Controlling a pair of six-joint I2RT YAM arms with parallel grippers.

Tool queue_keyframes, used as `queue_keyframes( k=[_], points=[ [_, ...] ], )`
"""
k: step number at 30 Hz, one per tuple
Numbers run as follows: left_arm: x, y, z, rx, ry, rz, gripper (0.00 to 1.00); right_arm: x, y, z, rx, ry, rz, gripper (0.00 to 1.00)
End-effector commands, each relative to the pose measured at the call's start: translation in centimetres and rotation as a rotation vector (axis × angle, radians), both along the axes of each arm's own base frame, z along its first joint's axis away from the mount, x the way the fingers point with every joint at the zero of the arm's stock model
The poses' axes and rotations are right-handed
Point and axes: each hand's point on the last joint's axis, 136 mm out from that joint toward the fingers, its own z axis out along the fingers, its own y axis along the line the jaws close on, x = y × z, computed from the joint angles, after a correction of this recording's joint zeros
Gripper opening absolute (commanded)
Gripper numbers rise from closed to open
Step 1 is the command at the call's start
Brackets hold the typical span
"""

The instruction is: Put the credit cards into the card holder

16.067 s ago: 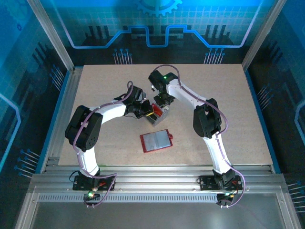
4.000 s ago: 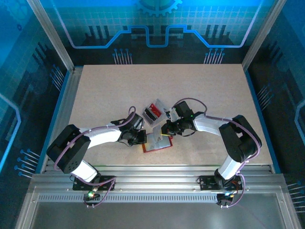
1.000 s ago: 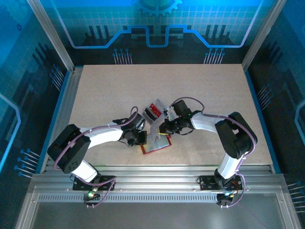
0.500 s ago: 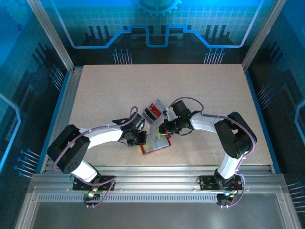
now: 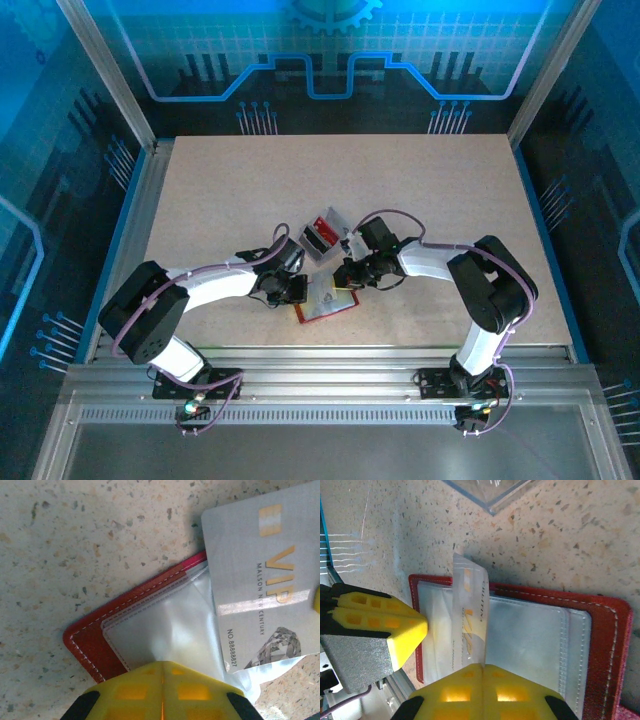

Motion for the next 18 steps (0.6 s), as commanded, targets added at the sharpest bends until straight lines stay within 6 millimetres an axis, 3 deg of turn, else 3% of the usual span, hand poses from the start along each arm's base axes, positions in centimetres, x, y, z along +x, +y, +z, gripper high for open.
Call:
queue_keyframes(
  k=[1, 7, 16, 18],
  points=[
    [-1.7, 2.1, -1.8, 0.099, 0.046, -0.012, 0.08, -1.3, -0.1, -0.6, -0.018, 0.016, 0.035, 0.0],
    [-1.8, 2.2, -1.9, 0.099, 0.048, -0.011, 0.08, -1.7, -0.7, -0.3, -0.036, 0.007, 0.026, 0.0],
    [-1.8, 2.2, -1.9, 0.098, 0.048, -0.01, 0.08, 0.1, -0.6, 1.3, -0.06, -0.075, 0.007, 0.0],
    [-1.8, 2.2, -1.8, 0.096, 0.046, -0.008, 0.08, 0.0, -0.7, 0.9, -0.07, -0.066, 0.013, 0.0]
  ],
)
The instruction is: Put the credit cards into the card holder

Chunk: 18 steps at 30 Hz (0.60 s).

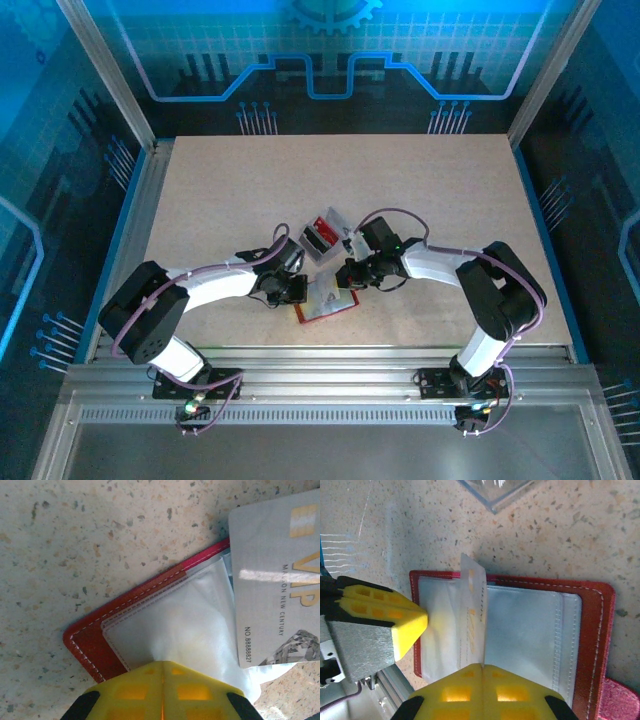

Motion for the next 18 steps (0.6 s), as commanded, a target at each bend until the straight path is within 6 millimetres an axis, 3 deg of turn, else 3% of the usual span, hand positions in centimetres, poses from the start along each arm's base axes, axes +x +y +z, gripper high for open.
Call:
queue_keyframes(
  k=[1, 18],
  points=[
    [-1.8, 2.2, -1.8, 0.096, 0.045, -0.007, 0.08, 0.7, 0.4, 0.6, -0.024, -0.033, 0.019, 0.0],
    [-1.8, 2.2, -1.9, 0.101, 0.048, -0.008, 0.08, 0.7, 1.5, 0.3, -0.006, -0.022, 0.042, 0.0]
  ],
)
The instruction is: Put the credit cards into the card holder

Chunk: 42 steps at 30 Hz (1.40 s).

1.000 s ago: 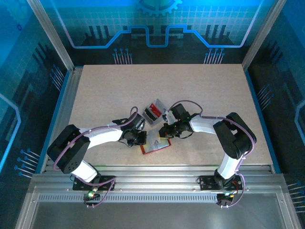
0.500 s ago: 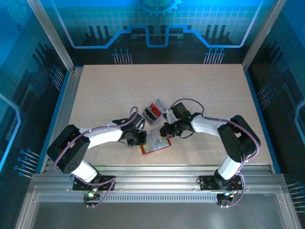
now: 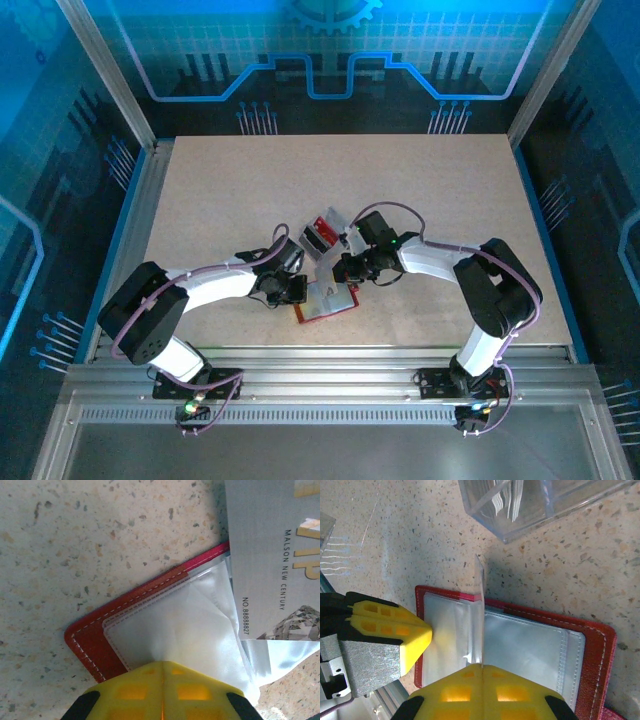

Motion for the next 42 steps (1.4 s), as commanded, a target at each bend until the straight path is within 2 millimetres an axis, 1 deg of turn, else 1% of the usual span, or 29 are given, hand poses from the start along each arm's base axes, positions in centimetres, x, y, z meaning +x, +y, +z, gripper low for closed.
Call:
queue_keyframes(
  k=[1, 4, 10, 21, 30, 36, 42],
  points=[
    [-1.8, 2.2, -1.8, 0.1, 0.052, -0.008, 0.08, -0.6, 0.9, -0.1, 0.017, 0.02, 0.026, 0.0],
    [-1.8, 2.1, -1.8, 0.1, 0.052, -0.008, 0.08, -0.6, 1.2, 0.4, 0.038, 0.026, 0.023, 0.0],
    [-1.9, 2.2, -1.9, 0.1, 0.053, -0.007, 0.08, -0.2, 1.0, 1.7, 0.034, 0.004, 0.012, 0.0],
    [-2.1, 2.4, -2.1, 0.101, 0.055, -0.004, 0.08, 0.4, 1.3, 2.9, 0.042, -0.023, 0.011, 0.0],
    [-2.2, 2.4, -2.2, 0.1, 0.057, -0.003, 0.08, 1.1, 1.8, 2.6, 0.036, -0.027, 0.02, 0.0],
    [-2.1, 2.4, -2.1, 0.099, 0.056, -0.003, 0.08, 1.8, 1.8, 1.8, 0.004, -0.034, 0.024, 0.0],
    [-2.2, 2.4, -2.1, 0.101, 0.057, -0.003, 0.08, 1.7, 1.9, 1.0, -0.02, -0.035, 0.036, 0.0]
  ],
)
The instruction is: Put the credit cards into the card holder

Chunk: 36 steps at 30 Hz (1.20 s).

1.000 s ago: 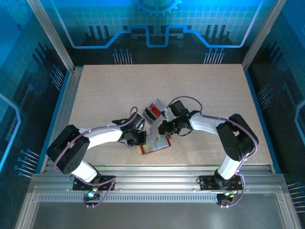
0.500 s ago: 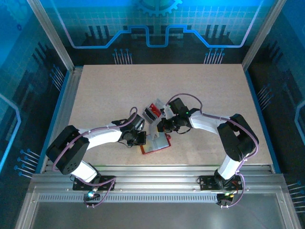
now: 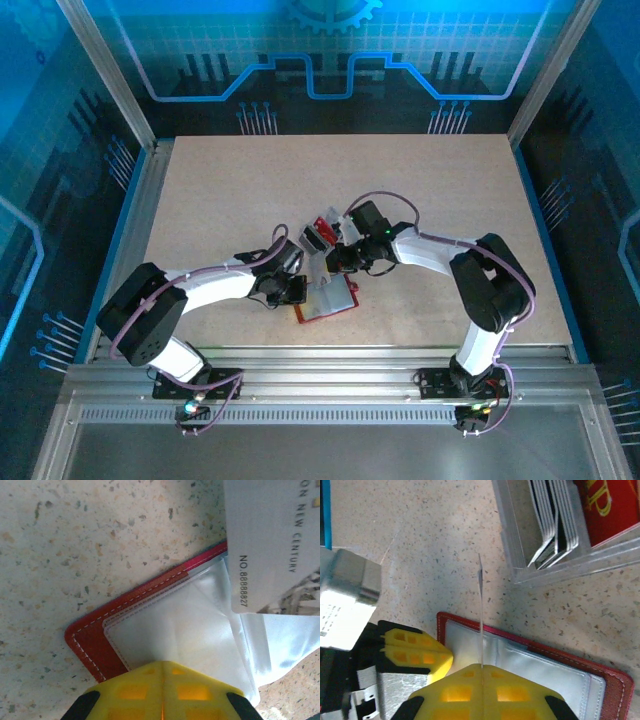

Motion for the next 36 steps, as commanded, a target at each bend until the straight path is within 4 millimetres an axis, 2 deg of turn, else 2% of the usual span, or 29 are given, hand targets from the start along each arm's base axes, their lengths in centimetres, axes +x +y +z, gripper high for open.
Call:
queue_keyframes(
  k=[1, 17, 21, 36],
  points=[
    [-2.2, 2.4, -2.1, 0.108, 0.068, -0.002, 0.08, -0.5, 0.4, -0.5, -0.032, -0.003, 0.033, 0.0],
    [-2.1, 2.5, -2.0, 0.109, 0.064, -0.002, 0.08, -2.1, -0.1, -1.4, -0.067, -0.01, 0.067, 0.0],
    [-2.1, 2.5, -2.0, 0.11, 0.065, -0.001, 0.08, -2.7, 0.1, -1.9, -0.05, 0.021, 0.073, 0.0],
    [-2.1, 2.6, -2.1, 0.111, 0.06, -0.001, 0.08, -5.5, -1.3, -3.1, -0.068, 0.104, 0.109, 0.0]
  ],
)
